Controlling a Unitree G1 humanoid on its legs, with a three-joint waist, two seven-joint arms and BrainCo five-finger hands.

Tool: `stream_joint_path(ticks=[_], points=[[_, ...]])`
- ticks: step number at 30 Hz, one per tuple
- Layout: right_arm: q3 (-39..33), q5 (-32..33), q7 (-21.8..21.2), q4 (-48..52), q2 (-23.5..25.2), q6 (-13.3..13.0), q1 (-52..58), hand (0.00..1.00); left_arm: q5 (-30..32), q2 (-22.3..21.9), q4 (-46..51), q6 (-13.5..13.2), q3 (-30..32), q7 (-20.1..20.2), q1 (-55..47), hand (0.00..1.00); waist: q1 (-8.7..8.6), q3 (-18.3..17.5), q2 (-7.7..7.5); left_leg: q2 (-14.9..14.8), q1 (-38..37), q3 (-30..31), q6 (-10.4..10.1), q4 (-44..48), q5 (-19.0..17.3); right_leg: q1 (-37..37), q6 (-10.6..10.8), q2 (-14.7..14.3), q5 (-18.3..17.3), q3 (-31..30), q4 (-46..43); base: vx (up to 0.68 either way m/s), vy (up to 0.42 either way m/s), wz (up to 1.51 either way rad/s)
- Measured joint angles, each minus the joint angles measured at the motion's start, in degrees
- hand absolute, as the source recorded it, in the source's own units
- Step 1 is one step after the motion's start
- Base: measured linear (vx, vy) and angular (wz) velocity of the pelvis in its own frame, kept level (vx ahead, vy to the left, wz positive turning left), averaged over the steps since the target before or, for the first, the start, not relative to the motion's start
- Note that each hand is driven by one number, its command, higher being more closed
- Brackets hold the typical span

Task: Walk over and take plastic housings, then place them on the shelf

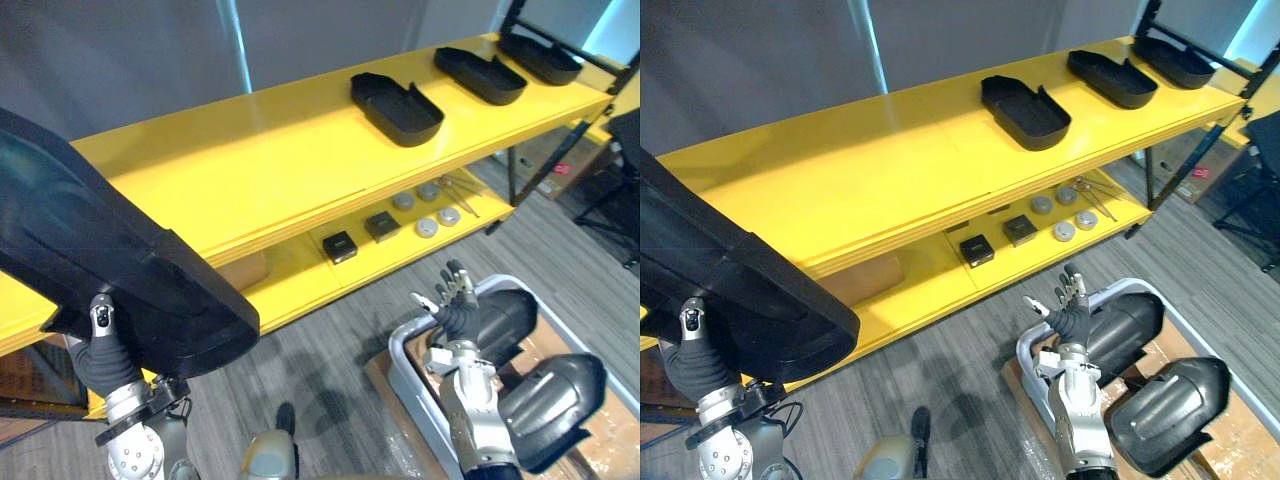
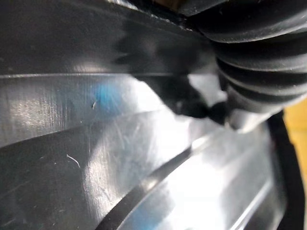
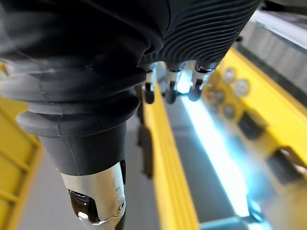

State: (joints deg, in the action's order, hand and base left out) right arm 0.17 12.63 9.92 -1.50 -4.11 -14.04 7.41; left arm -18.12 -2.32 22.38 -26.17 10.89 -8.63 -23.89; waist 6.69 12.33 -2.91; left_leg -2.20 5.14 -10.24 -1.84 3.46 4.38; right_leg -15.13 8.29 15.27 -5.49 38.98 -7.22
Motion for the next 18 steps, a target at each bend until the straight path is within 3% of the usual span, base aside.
stream_joint_path(ticks=[3,8,10,12,13,14,15,16,17,18], points=[[-0.3,0.1,-0.3,0.0,-0.4,-0.8,0.9,0.0,0.1,0.0,0.0,-0.1,0.0,0.3,-0.3,1.0,-1.03,0.6,0.83,-0.5,2.0,-0.6,0.0,1.9,-0.8,1.5,0.1,0.1,-1.3,-0.3,-0.7,-0.09,0.005,-0.09],[0.0,-0.1,-1.1,-2.0,-0.2,-1.3,-1.9,0.0,1.0,-0.3,0.0,-1.5,0.2,-0.1,0.5,1.0,-0.04,3.3,3.17,-1.9,8.0,-0.6,0.7,14.5,-6.7,2.9,2.8,1.7,-3.4,-1.0,-4.4,-0.1,0.093,-0.07],[0.0,-0.1,-1.1,-2.1,0.4,-1.4,-1.9,0.0,1.3,-0.2,0.8,-2.2,1.2,-0.1,0.4,1.0,0.88,3.7,3.14,-2.1,10.3,-0.2,1.4,20.4,-10.3,2.3,3.0,2.5,-4.8,0.0,-5.2,-0.04,0.185,0.22],[-0.2,-0.3,-1.1,-2.3,1.5,-2.0,-1.9,0.0,1.9,-0.1,1.6,-2.8,3.8,0.1,0.5,1.0,1.84,4.3,1.9,-2.1,11.5,-0.7,2.8,25.9,-13.9,1.1,3.3,3.5,-5.7,1.4,-5.9,0.08,0.2,0.31],[-0.5,-0.5,-1.2,-2.4,1.7,-2.8,-1.1,0.0,2.8,0.3,1.9,-3.6,5.0,0.0,0.6,1.0,2.11,4.1,1.67,-2.1,11.6,-3.0,5.1,30.3,-18.1,-0.1,1.0,5.1,-6.5,1.9,-9.7,0.17,0.217,0.3],[-0.7,-0.6,-1.3,-2.5,1.2,-3.3,-0.8,0.0,3.1,0.3,1.8,-3.9,5.2,-0.1,0.7,1.0,2.12,4.2,1.91,-2.0,11.8,-2.5,4.3,31.4,-19.6,0.5,-0.5,6.2,-6.0,0.9,-13.8,0.26,0.329,0.73],[-1.1,-1.5,-2.2,-2.4,1.1,-3.8,-0.1,0.0,3.7,0.4,1.9,-3.8,5.3,-0.2,1.1,1.0,1.73,3.9,2.24,0.1,10.9,-0.8,5.4,31.6,-21.4,5.1,-8.7,9.7,-1.0,-4.7,-25.1,0.26,0.335,0.7],[-1.2,-1.7,-2.7,-2.4,1.2,-4.2,0.1,0.0,4.5,0.8,2.0,-3.8,5.3,-0.2,1.4,1.0,1.7,3.8,2.28,0.6,10.2,0.2,5.7,30.8,-21.6,7.1,-11.8,10.1,2.4,-7.7,-28.7,0.34,0.422,0.86],[-1.4,-2.3,-3.8,-2.3,1.3,-5.4,0.1,0.0,5.8,2.2,2.6,-3.8,5.7,-0.6,2.3,1.0,1.49,3.5,2.14,1.7,9.2,1.8,6.0,29.2,-21.8,11.3,-12.1,9.0,3.9,-14.7,-35.0,0.3,0.326,0.57],[-1.3,-2.5,-4.3,-2.3,1.5,-6.0,0.1,0.0,6.1,3.1,2.6,-3.8,5.8,-1.0,2.8,1.0,1.47,3.4,1.9,2.2,8.5,2.8,6.1,28.3,-21.7,13.3,-10.3,7.5,2.5,-17.8,-38.1,0.31,0.284,0.82]])
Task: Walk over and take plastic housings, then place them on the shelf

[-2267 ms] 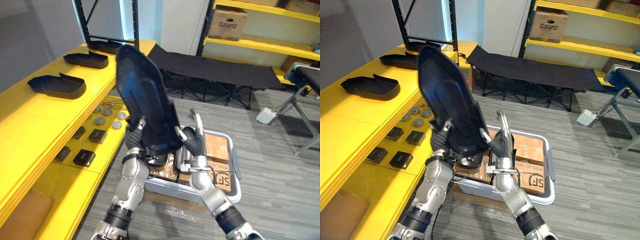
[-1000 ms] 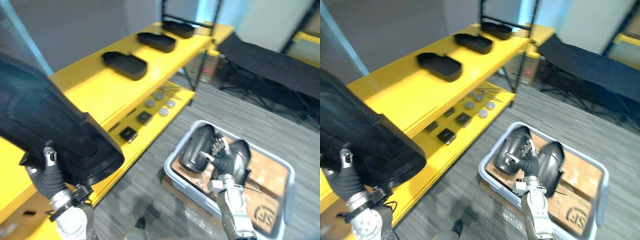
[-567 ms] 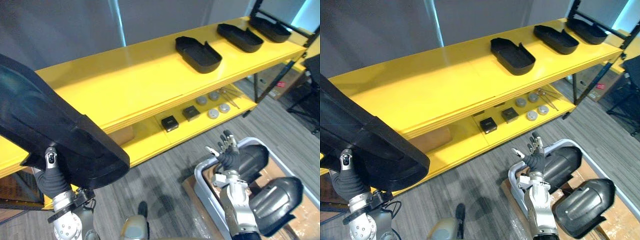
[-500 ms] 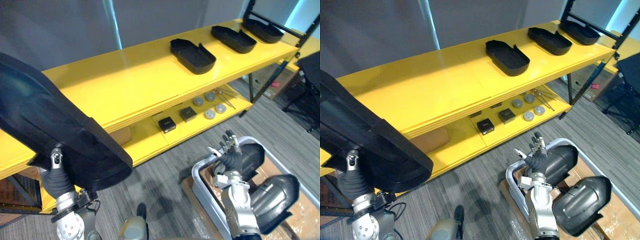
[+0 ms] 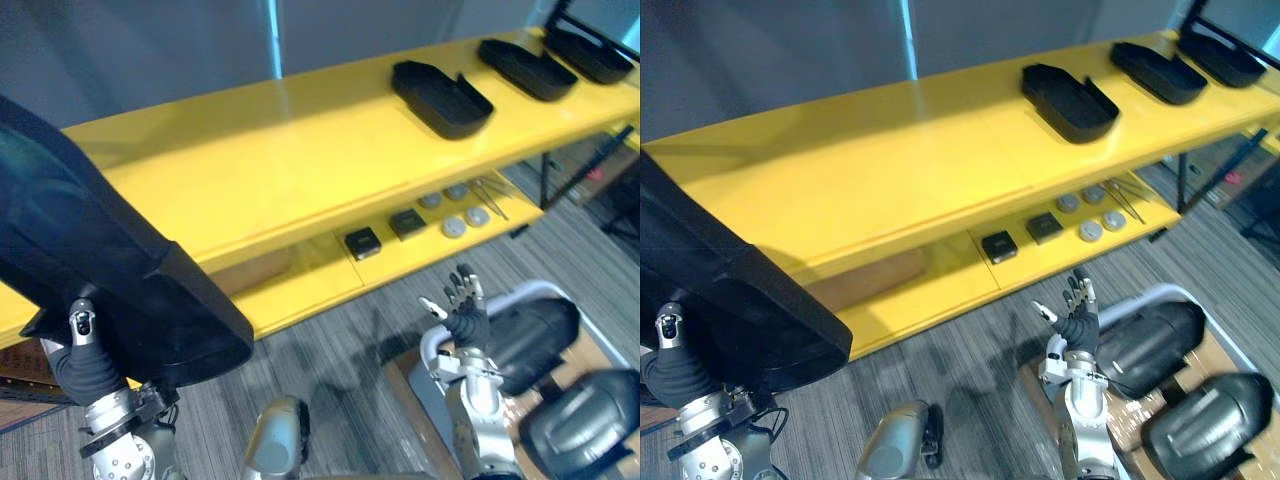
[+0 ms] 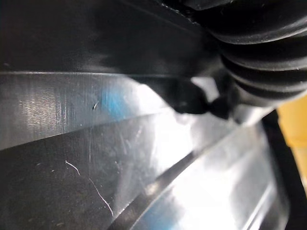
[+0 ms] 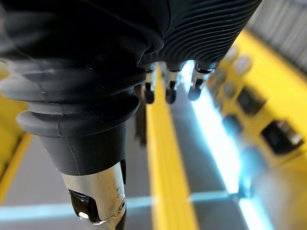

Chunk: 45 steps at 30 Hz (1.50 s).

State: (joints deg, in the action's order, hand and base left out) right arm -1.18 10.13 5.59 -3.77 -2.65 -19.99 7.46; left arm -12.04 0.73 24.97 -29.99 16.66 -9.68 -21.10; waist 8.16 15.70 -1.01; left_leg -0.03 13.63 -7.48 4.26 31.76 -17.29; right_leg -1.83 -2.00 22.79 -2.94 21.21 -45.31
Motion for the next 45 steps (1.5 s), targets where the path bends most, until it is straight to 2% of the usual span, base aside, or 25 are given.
stream_joint_path(ticks=[1,3,6,9,10,11,12,13,14,16,21,22,24,26,27,28,29,30,32,35,36,39,41,43,45], points=[[0.2,-0.2,-1.0,0.4,0.1,-0.2,-0.1,0.0,1.3,1.1,0.0,0.1,0.1,-0.8,1.1,1.0,-0.55,-0.2,-0.23,1.5,-2.3,2.1,0.7,-2.9,1.1,2.6,2.8,-2.8,-2.7,-3.0,-3.3,0.34,0.231,0.89],[0.0,-0.2,-2.4,1.4,-0.3,-0.3,-0.2,0.0,1.8,1.1,0.0,0.4,0.3,-1.5,1.7,1.0,-1.36,-0.5,-0.33,3.7,-8.8,3.9,1.1,-9.6,2.8,4.7,4.4,-6.3,-6.0,-3.4,-2.4,0.33,0.182,0.75],[-1.5,-0.1,-4.0,2.5,-2.9,-0.5,-0.4,0.0,1.8,1.2,-0.3,1.5,-0.1,-1.5,2.4,1.0,-1.95,-3.2,2.13,5.4,-15.3,7.0,1.3,-15.2,3.0,8.8,4.3,-11.8,-8.2,-2.9,6.0,0.41,0.171,0.51],[-4.1,-0.3,-4.2,3.5,-7.4,-0.5,-1.4,0.0,1.9,1.2,-3.1,2.6,-1.7,-1.2,5.5,1.0,-4.88,-5.5,4.73,8.0,-18.4,10.7,1.2,-14.4,2.9,12.0,3.4,-18.9,-7.4,-7.8,15.9,0.42,0.139,1.02],[-4.6,-0.3,-4.2,3.5,-8.3,-0.5,-1.8,0.0,1.9,1.3,-3.7,2.8,-1.9,-0.9,6.1,1.0,-5.49,-5.9,4.54,9.4,-17.6,10.7,0.7,-11.5,2.8,11.9,2.1,-20.0,-5.7,-8.8,19.4,0.38,0.134,1.22],[-5.1,-0.3,-3.9,3.4,-9.3,-0.5,-2.4,0.0,2.6,1.3,-4.9,3.1,-2.0,-0.2,7.0,1.0,-6.46,-5.9,1.48,13.3,-12.3,11.5,-2.2,-0.2,2.6,10.1,1.3,-16.8,-2.5,-9.3,26.1,0.34,0.141,0.91],[-6.8,-0.3,-3.4,2.3,-10.1,-0.1,-4.0,0.0,3.7,1.4,-6.3,3.2,-3.0,0.3,8.4,1.0,-5.27,-6.3,2.35,12.3,-8.4,11.6,2.6,5.0,-0.5,9.0,3.2,-16.1,-2.1,-9.8,27.4,0.32,0.126,0.71],[-8.8,-0.3,-2.5,1.0,-9.8,0.6,-6.6,0.0,3.7,3.3,-6.4,3.7,-3.5,1.2,8.9,1.0,-4.8,-6.3,2.17,9.4,-5.9,11.9,2.5,4.5,-2.0,8.6,3.5,-15.5,-2.1,-10.4,27.7,0.28,0.088,0.23],[-9.4,-0.3,-1.5,0.4,-9.6,1.0,-9.1,0.0,3.7,5.0,-6.2,4.1,-3.5,1.9,9.0,1.0,-4.64,-6.5,2.9,3.9,-5.6,14.0,-2.8,-2.7,0.1,8.6,3.8,-15.9,-2.1,-10.2,27.3,0.3,0.112,-0.13],[-9.3,-2.3,0.5,0.0,-9.3,2.4,-11.3,0.0,3.4,5.9,-7.1,4.6,-3.2,3.2,8.8,1.0,-2.91,-6.1,1.49,2.5,-12.8,11.4,-4.5,-13.7,3.2,5.7,7.1,-14.1,-2.7,-12.2,28.2,0.28,0.174,-0.22],[-12.3,-4.2,3.0,4.0,-9.3,2.8,-10.9,0.0,1.1,6.1,-7.0,4.9,-3.3,4.4,8.8,1.0,-5.72,-6.2,1.44,2.4,-15.8,9.0,-4.8,-13.7,3.0,6.6,7.2,-17.1,-2.4,-13.8,32.3,0.19,0.092,-0.2],[-13.9,-4.1,3.1,6.4,-9.3,2.7,-9.6,0.0,1.1,6.3,-7.0,4.8,-3.2,4.4,9.0,1.0,-6.64,-6.4,1.06,2.8,-16.9,7.0,-5.4,-13.5,2.6,7.4,6.1,-18.6,1.3,-13.9,35.1,0.13,0.014,-0.45],[-16.0,-4.1,3.1,9.4,-10.8,2.7,-7.3,0.0,1.2,5.7,-7.0,4.6,-3.7,4.3,8.6,1.0,-7.75,-6.8,3.09,2.8,-16.3,5.4,-6.9,-8.8,1.6,5.7,4.6,-18.5,2.4,-14.9,36.5,0.18,0.066,-0.65],[-18.8,-4.1,3.1,9.8,-10.6,2.7,-6.7,0.0,1.3,6.6,-6.9,4.2,-4.3,4.7,10.0,1.0,-7.85,-6.4,2.43,3.0,-12.5,3.6,-3.6,-5.8,-1.1,5.5,4.7,-16.5,2.7,-18.3,37.7,0.21,0.14,-0.6],[-20.8,-4.1,3.0,9.7,-10.1,2.7,-6.6,0.0,1.4,7.2,-6.8,4.2,-4.4,5.0,11.9,1.0,-8.71,-6.0,1.86,2.1,-10.1,4.0,-3.9,-8.7,-0.9,5.3,4.9,-15.2,2.8,-18.5,37.7,0.12,0.054,-0.17],[-21.2,-4.1,3.0,9.6,-9.9,2.7,-6.4,0.0,1.4,7.3,-6.6,4.3,-4.3,5.0,12.7,1.0,-9.05,-5.9,1.87,1.4,-10.6,3.9,-5.1,-13.3,0.4,5.2,5.1,-15.0,3.0,-18.5,37.7,0.18,0.11,-0.08],[-21.4,-4.1,3.0,9.7,-9.3,2.7,-6.3,0.0,1.2,7.8,-4.9,4.3,-4.0,4.9,14.1,1.0,-9.55,-5.9,2.68,0.7,-15.1,2.5,-5.9,-23.2,7.6,5.4,5.4,-16.0,3.0,-18.1,37.4,0.09,0.125,-0.11],[-20.7,-4.1,2.6,9.7,-7.1,2.7,-6.3,0.0,0.9,8.6,-3.5,3.9,-3.6,5.0,15.4,1.0,-9.28,-4.5,0.52,0.8,-16.8,1.8,-4.8,-25.6,8.5,5.8,6.1,-15.9,2.5,-18.4,36.6,0.08,0.122,-0.17],[-20.6,-4.2,1.6,11.3,-5.2,2.6,-4.8,0.0,0.7,7.9,-3.2,4.3,-3.8,4.9,13.6,1.0,-8.9,-3.6,-0.72,0.8,-17.2,1.2,-4.7,-23.2,7.6,5.7,6.5,-15.8,2.1,-18.3,34.5,-0.07,0.022,-0.23],[-20.8,-4.1,2.0,15.3,-4.8,0.0,-1.7,0.0,0.7,7.3,-3.1,4.9,-3.7,4.1,10.7,1.0,-9.12,-2.9,-0.83,1.1,-15.4,1.1,-3.3,-19.4,5.8,8.2,7.0,-14.4,-0.4,-18.0,28.3,-0.13,0.017,0.03],[-20.4,-4.1,2.0,15.1,-4.3,-0.3,-1.5,0.0,0.7,6.8,-3.1,4.9,-3.0,3.8,10.6,1.0,-9.02,-2.6,-0.36,0.8,-14.2,0.8,-2.9,-17.8,5.8,9.9,4.9,-13.2,-3.5,-16.8,22.6,-0.14,0.0,0.14],[-17.3,-4.4,2.5,13.9,-4.2,-0.3,-1.7,0.0,-0.3,4.7,-2.7,5.1,-0.8,3.3,9.7,1.0,-8.79,-1.7,1.06,-1.2,-12.1,1.0,-3.6,-14.2,5.4,10.7,3.6,-8.3,-7.3,-15.0,8.2,-0.12,-0.077,0.08],[-15.2,-5.8,3.6,13.8,-3.9,-0.3,-1.7,0.0,-1.8,4.8,-1.6,5.2,0.0,3.3,9.9,1.0,-8.24,-1.5,1.45,-3.0,-7.9,2.8,-5.6,-10.1,4.7,9.6,4.7,-6.6,-8.4,-16.6,4.7,-0.24,-0.274,0.21],[-14.1,-6.4,4.3,13.9,-3.5,-0.6,-1.7,0.0,-4.1,5.2,-1.3,5.6,0.1,3.2,10.2,1.0,-7.05,-2.0,0.28,-4.1,-3.3,4.9,-8.3,-5.7,4.3,4.7,8.6,-6.4,-10.2,-18.3,9.1,-0.25,-0.385,0.25],[-13.3,-6.4,4.2,13.8,-3.4,-0.6,-2.7,0.0,-6.2,4.2,-1.3,6.8,0.2,3.1,9.3,1.0,-5.42,-2.5,-0.72,-5.9,-0.7,6.2,-11.1,-2.8,5.1,-0.9,14.8,-7.7,-16.3,-15.5,17.9,-0.28,-0.519,0.03]])
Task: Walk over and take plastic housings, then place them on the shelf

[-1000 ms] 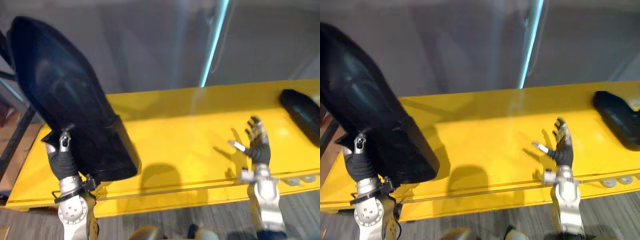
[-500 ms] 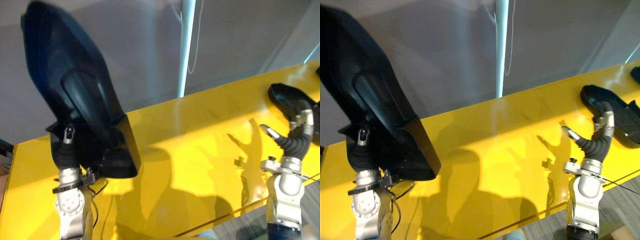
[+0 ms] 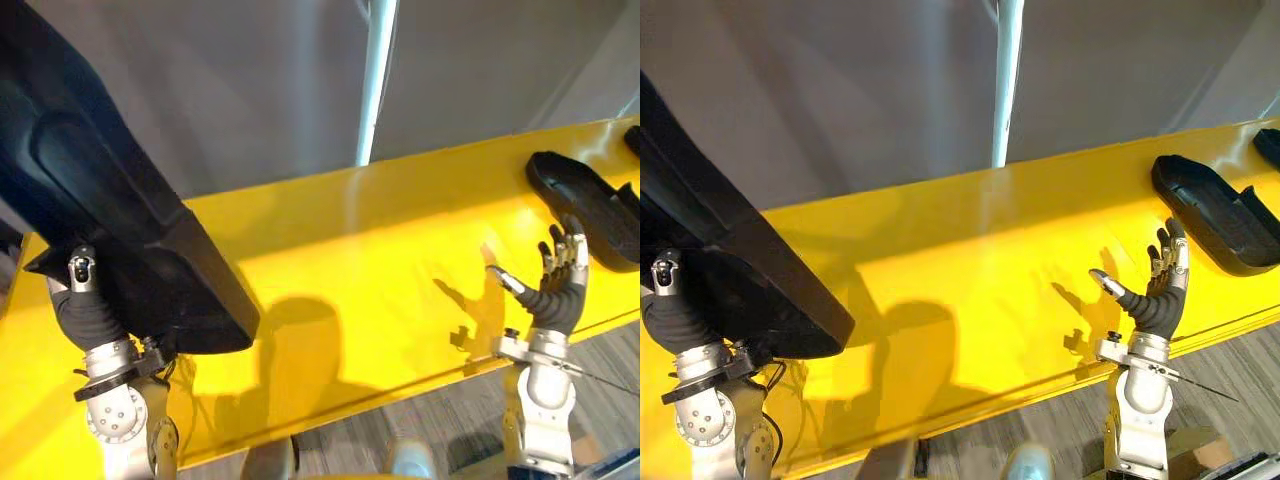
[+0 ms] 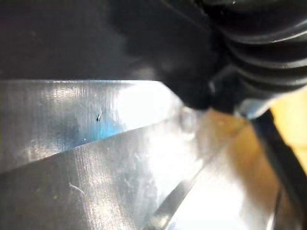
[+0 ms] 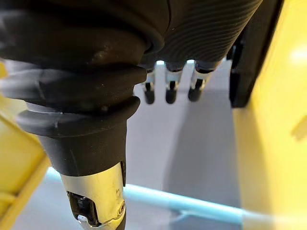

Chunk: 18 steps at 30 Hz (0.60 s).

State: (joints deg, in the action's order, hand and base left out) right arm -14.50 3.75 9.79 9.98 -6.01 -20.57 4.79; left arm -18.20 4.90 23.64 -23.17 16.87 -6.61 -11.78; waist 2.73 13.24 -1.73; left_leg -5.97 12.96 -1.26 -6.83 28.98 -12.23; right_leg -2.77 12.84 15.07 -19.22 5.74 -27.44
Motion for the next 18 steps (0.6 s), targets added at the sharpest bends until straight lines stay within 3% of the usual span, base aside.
stream_joint_path(ticks=[1,2,4,6,7,10,12,14,16,18], points=[[-0.1,0.0,-0.1,-0.2,-0.1,0.2,-0.9,0.0,-0.5,-1.7,0.0,0.1,0.0,0.0,-0.7,1.0,-0.2,0.2,0.83,-1.2,1.0,1.6,-1.4,0.3,0.9,-0.8,-1.0,-1.4,-2.4,1.7,1.2,-0.25,-0.471,0.28],[-0.5,0.0,-0.1,-0.7,-0.8,0.4,-1.0,0.0,-0.8,-4.0,0.0,0.6,-0.9,0.2,-1.5,1.0,-1.03,0.8,2.66,-2.6,1.2,3.9,-2.0,-0.6,2.3,-1.2,-1.7,-3.5,-2.8,3.5,0.6,-0.27,-0.416,0.59],[-1.5,0.1,-0.9,-2.1,-0.9,0.8,0.1,0.0,-1.2,-6.3,0.2,0.8,-1.8,1.0,-4.3,1.0,-1.9,0.7,2.58,-4.3,-1.5,3.6,0.8,-8.3,8.7,-0.2,-5.9,-5.3,-4.4,5.8,-2.0,-0.28,-0.383,0.49],[-3.3,0.3,-2.2,-1.9,-1.2,0.8,0.4,0.0,-1.1,-6.5,0.6,0.8,-1.7,0.9,-6.1,1.0,-2.05,0.1,2.74,-5.1,-3.0,0.3,2.4,-15.5,14.9,1.7,-8.6,-5.6,-4.0,7.4,-2.5,-0.25,-0.313,0.26],[-4.5,1.2,-2.4,-1.9,-1.6,1.0,0.4,0.0,-1.1,-6.7,1.0,0.8,-1.8,1.0,-6.7,1.0,-2.0,-0.4,3.4,-5.1,-3.0,-1.8,2.8,-14.2,14.4,3.2,-10.0,-5.6,-3.2,7.6,-2.4,-0.19,-0.2,0.22],[-5.3,2.7,-2.7,-1.9,-2.0,1.3,0.9,0.0,-1.2,-6.8,2.8,-0.2,-1.8,0.8,-6.9,1.0,-2.32,-0.6,3.8,-3.3,-4.0,-4.3,3.6,-8.7,10.0,4.8,-11.1,-5.1,-1.1,7.6,-1.1,-0.14,-0.121,0.06],[-5.1,3.3,-3.4,-1.7,-1.9,1.3,1.9,0.0,-1.1,-7.1,3.4,-0.4,-1.8,0.9,-6.8,1.0,-2.95,-1.2,4.61,-1.8,-8.0,-4.4,2.6,-10.4,6.7,4.8,-11.2,-5.9,1.8,7.9,2.5,-0.12,-0.041,0.05],[-5.1,3.9,-3.3,-1.4,-1.6,1.2,2.6,0.0,-1.2,-7.7,3.4,-0.4,-2.0,1.1,-6.8,1.0,-3.65,-1.9,5.34,-1.3,-11.0,-4.8,2.2,-17.7,6.6,5.5,-10.6,-6.2,3.2,8.4,4.2,-0.07,0.067,0.16],[-5.2,3.9,-3.0,-1.4,-0.7,1.3,3.7,0.0,-1.1,-7.7,3.4,-0.3,-2.7,1.4,-6.5,1.0,-3.65,-2.0,5.16,-0.7,-13.0,-5.6,-0.3,-23.6,8.2,6.3,-9.7,-6.0,4.1,8.3,4.6,-0.06,0.128,0.09],[-5.0,3.8,-2.2,-1.3,1.8,1.3,5.5,0.0,-1.0,-7.6,3.4,-0.2,-3.3,1.6,-6.6,1.0,-3.56,-2.5,4.44,0.3,-12.8,-5.8,0.1,-24.7,9.2,5.8,-8.4,-5.5,6.2,8.3,7.5,-0.05,0.175,0.0]])
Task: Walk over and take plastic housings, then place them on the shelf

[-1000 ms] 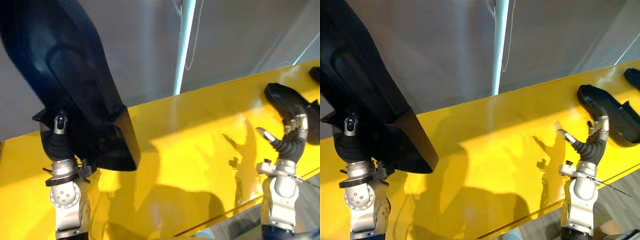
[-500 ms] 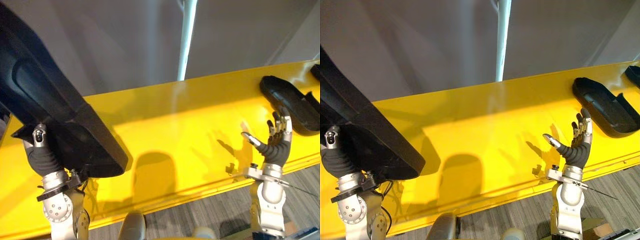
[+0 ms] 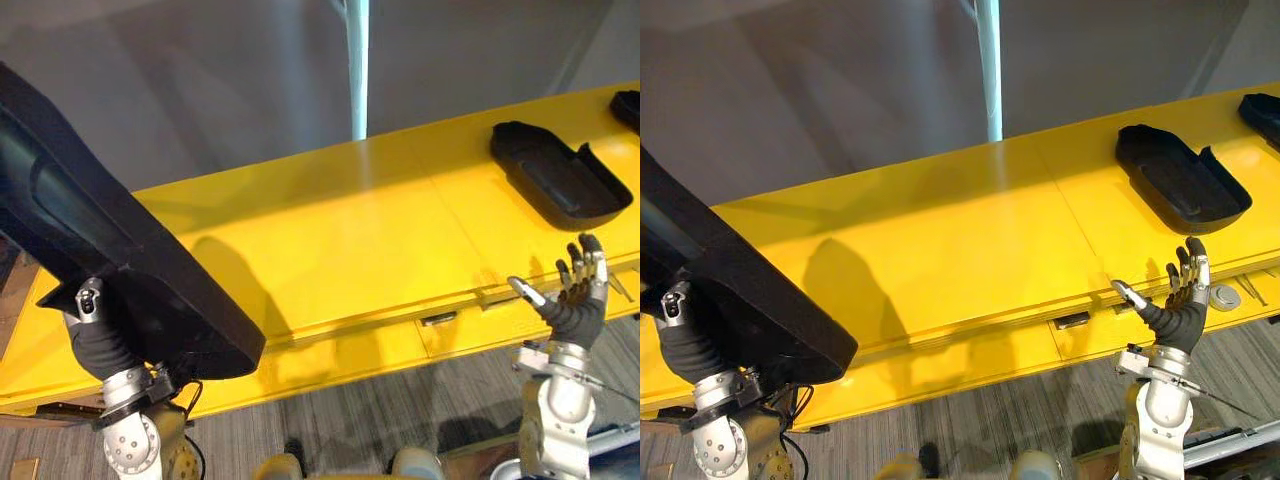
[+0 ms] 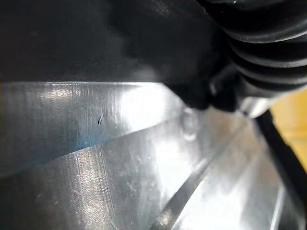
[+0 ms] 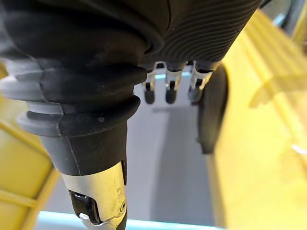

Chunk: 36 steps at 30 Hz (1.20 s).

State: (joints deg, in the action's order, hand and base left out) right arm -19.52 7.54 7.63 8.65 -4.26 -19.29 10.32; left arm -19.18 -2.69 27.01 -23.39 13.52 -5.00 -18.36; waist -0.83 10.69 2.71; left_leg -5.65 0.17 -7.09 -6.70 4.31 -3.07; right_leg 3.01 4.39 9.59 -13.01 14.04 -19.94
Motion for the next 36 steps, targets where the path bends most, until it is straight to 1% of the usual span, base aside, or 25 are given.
stream_joint_path(ticks=[1,3,5,6,7,11,14,15,16,17,18,19,21,22,23,24,25,26,27,28,29,31,32,34,36], points=[[0.0,0.0,0.0,0.0,0.5,0.0,0.4,0.0,0.0,0.1,0.0,0.0,-0.2,0.1,0.0,1.0,0.0,-0.1,-0.39,0.3,0.0,0.0,0.2,0.0,0.0,-0.2,0.2,0.2,0.4,0.0,0.7,-0.03,0.165,0.02],[0.1,-0.5,0.0,0.0,1.6,0.0,1.3,0.0,0.2,0.2,0.0,0.0,-0.4,0.2,0.0,1.0,-0.07,-0.8,-1.64,1.2,0.5,-0.1,1.1,0.0,-0.1,-0.7,1.3,0.9,1.6,0.0,2.6,0.0,0.143,0.05],[0.1,-1.5,0.0,0.1,1.7,0.0,1.9,0.0,1.2,0.6,0.0,0.1,-0.8,0.2,0.3,1.0,-0.15,-1.2,-2.23,1.9,0.8,-0.3,1.3,0.3,-0.1,-1.2,1.8,1.3,2.7,0.0,3.9,0.03,0.11,0.01],[0.4,-1.6,0.0,0.1,1.7,0.0,1.9,0.0,2.3,1.1,0.0,0.2,-0.8,0.4,0.3,1.0,-0.1,-1.2,-2.29,2.1,0.9,-0.6,1.6,0.3,-0.1,-1.3,2.0,1.3,3.4,-0.2,4.7,0.03,0.07,-0.1],[0.8,-1.6,0.0,0.1,1.7,0.0,1.8,0.0,2.6,1.7,0.0,0.4,-1.0,0.8,0.4,1.0,-0.11,-1.2,-2.24,2.3,0.9,-1.2,1.7,0.3,-0.1,-1.4,2.3,1.3,3.8,-0.5,5.2,0.04,0.075,-0.16],[1.2,-1.6,0.0,0.1,0.6,0.0,1.4,0.0,8.6,4.4,-0.6,2.0,-1.6,1.4,2.3,1.0,-0.28,-1.0,-1.58,2.3,0.9,-1.9,2.1,0.4,-0.4,-2.1,2.4,1.2,5.7,-1.5,8.1,0.01,0.054,-0.12],[1.2,-1.7,0.0,0.1,-2.8,-0.1,-1.2,0.0,10.8,8.8,-5.2,2.9,-2.2,1.6,7.5,1.0,-1.06,-0.5,-0.76,2.1,0.9,-3.3,2.5,0.5,-0.6,-1.7,2.4,0.5,7.1,-3.1,9.7,-0.03,0.032,-0.27],[1.2,-1.6,-0.1,0.1,-4.3,-0.1,-2.7,0.0,11.4,11.4,-7.7,4.0,-2.7,1.4,10.5,1.0,-1.58,-0.3,-0.41,2.0,1.1,-4.5,2.7,0.7,-0.8,-1.1,2.4,0.4,7.6,-3.8,10.0,-0.05,0.03,-0.38],[1.2,-1.6,-0.2,0.1,-5.7,-0.2,-3.8,0.0,12.4,13.8,-10.2,5.5,-3.3,1.2,13.6,1.0,-2.03,0.0,0.02,1.9,1.5,-5.3,2.8,1.3,-1.0,-0.7,2.4,0.2,8.2,-5.0,10.4,-0.04,0.039,-0.38],[1.2,-1.5,-0.3,0.1,-6.4,-0.2,-4.2,0.0,13.0,14.9,-11.4,6.4,-3.6,1.2,15.3,1.0,-2.42,0.1,0.18,1.9,1.7,-5.7,2.9,1.6,-1.2,-0.5,2.4,0.2,8.5,-5.2,10.8,-0.03,0.04,-0.38],[1.2,-1.5,-0.9,0.2,-7.7,-0.3,-5.0,0.0,13.0,17.1,-13.4,8.5,-4.1,1.2,18.8,1.0,-3.28,0.6,0.41,1.9,2.0,-6.4,3.1,1.8,-1.3,0.0,2.5,0.1,9.0,-6.3,11.1,-0.02,0.03,-0.26],[1.1,-1.5,-1.4,0.6,-8.3,-0.3,-5.1,0.0,12.9,18.0,-14.6,9.6,-4.5,1.2,20.8,1.0,-3.56,1.1,0.53,1.9,1.9,-6.7,3.2,2.0,-1.3,0.0,2.6,0.1,9.3,-6.6,11.3,-0.03,0.038,-0.33],[1.2,-1.4,-3.0,2.2,-10.2,-0.5,-5.6,0.0,12.9,21.2,-19.9,14.8,-6.1,1.2,28.1,1.0,-4.93,1.8,0.89,1.8,1.9,-8.5,3.3,1.9,-1.4,1.0,2.6,-0.1,10.1,-8.3,11.7,-0.03,0.037,-0.37],[1.2,-1.4,-3.3,2.6,-10.6,-0.7,-5.7,0.0,12.9,21.8,-21.5,16.0,-6.5,1.1,29.8,1.0,-5.37,2.1,0.93,1.8,1.8,-8.8,3.3,2.0,-1.4,1.1,2.7,-0.1,10.2,-8.7,11.7,-0.02,0.027,-0.31],[1.3,-1.4,-4.1,2.8,-11.2,-0.7,-6.1,0.0,12.8,23.0,-25.4,18.2,-7.6,0.8,33.2,1.0,-6.39,2.2,0.93,1.9,1.8,-9.3,3.3,1.9,-1.4,1.5,2.8,-0.1,10.3,-9.4,11.7,-0.02,0.011,-0.25],[1.3,-1.1,-4.7,2.9,-12.0,-0.7,-6.3,0.0,12.8,23.6,-29.2,21.0,-8.5,0.8,36.5,1.0,-7.08,2.2,0.95,1.9,1.8,-9.5,3.3,1.9,-1.4,1.9,2.8,-0.2,10.4,-9.8,11.5,-0.02,0.011,-0.21],[1.3,-1.0,-5.2,3.0,-12.4,-0.7,-6.4,0.0,12.7,23.9,-31.1,22.1,-8.9,0.6,37.9,1.0,-7.67,2.3,1.0,1.9,1.8,-9.6,3.3,1.8,-1.4,1.9,2.8,-0.2,10.4,-9.9,11.5,-0.01,0.006,-0.18],[1.5,-0.6,-5.8,3.0,-13.0,-0.7,-6.6,0.0,12.5,24.7,-34.7,24.1,-10.1,0.1,40.2,1.0,-8.53,2.4,1.14,2.0,1.5,-10.0,3.3,1.6,-1.4,2.0,2.8,-0.4,10.4,-10.4,11.5,0.0,0.012,-0.29],[2.1,0.6,-6.7,3.1,-13.9,-0.7,-6.9,0.0,11.7,24.9,-37.7,26.3,-10.5,0.0,42.2,1.0,-8.84,2.9,1.41,2.0,0.4,-11.1,3.3,1.0,-1.4,2.0,2.8,-0.6,10.4,-11.5,11.3,0.0,0.017,-0.32],[2.3,0.8,-7.0,3.2,-14.3,-0.7,-7.1,0.0,11.2,24.9,-39.0,27.6,-10.8,-0.1,43.1,1.0,-9.09,3.2,1.66,2.1,0.1,-11.3,3.3,1.0,-1.4,1.9,2.8,-0.6,10.4,-11.8,11.3,0.0,0.015,-0.35],[2.4,1.1,-7.9,3.5,-15.1,-0.7,-7.1,0.0,10.3,25.0,-41.3,30.0,-11.8,-0.4,45.1,1.0,-9.48,3.8,2.3,2.2,-0.4,-11.7,3.3,0.4,-1.4,2.0,2.8,-0.6,10.4,-12.4,11.2,-0.01,0.012,-0.21],[2.8,1.3,-8.8,3.5,-16.2,-0.6,-7.4,0.0,9.3,25.2,-45.0,32.6,-13.7,-0.4,48.2,1.0,-9.81,4.7,3.22,2.2,-0.6,-12.4,3.3,0.2,-1.4,2.5,2.8,-0.5,10.4,-13.1,10.8,-0.02,0.008,-0.2],[3.4,1.5,-9.4,3.4,-16.7,-0.5,-7.6,0.0,7.7,25.5,-47.5,34.5,-15.1,-0.3,49.9,1.0,-10.2,5.0,3.53,2.2,-0.6,-12.5,3.3,0.2,-1.4,3.0,2.8,-0.5,10.4,-13.5,10.5,-0.01,0.0,-0.16],[5.6,1.9,-10.5,3.4,-17.1,-0.5,-8.7,0.0,6.4,26.7,-52.0,37.4,-17.3,-0.4,51.8,1.0,-11.4,5.1,3.5,2.2,-0.7,-12.4,3.3,0.2,-1.4,3.1,2.8,-0.7,10.4,-14.0,10.3,0.0,-0.007,-0.14],[6.4,2.8,-11.1,3.4,-17.5,-0.5,-8.8,0.0,5.6,27.2,-53.9,39.5,-18.2,-0.4,53.3,1.0,-11.82,5.2,3.43,2.2,-1.0,-12.4,3.3,0.2,-1.4,3.1,2.8,-0.6,10.4,-14.3,10.1,0.0,-0.005,-0.07]])
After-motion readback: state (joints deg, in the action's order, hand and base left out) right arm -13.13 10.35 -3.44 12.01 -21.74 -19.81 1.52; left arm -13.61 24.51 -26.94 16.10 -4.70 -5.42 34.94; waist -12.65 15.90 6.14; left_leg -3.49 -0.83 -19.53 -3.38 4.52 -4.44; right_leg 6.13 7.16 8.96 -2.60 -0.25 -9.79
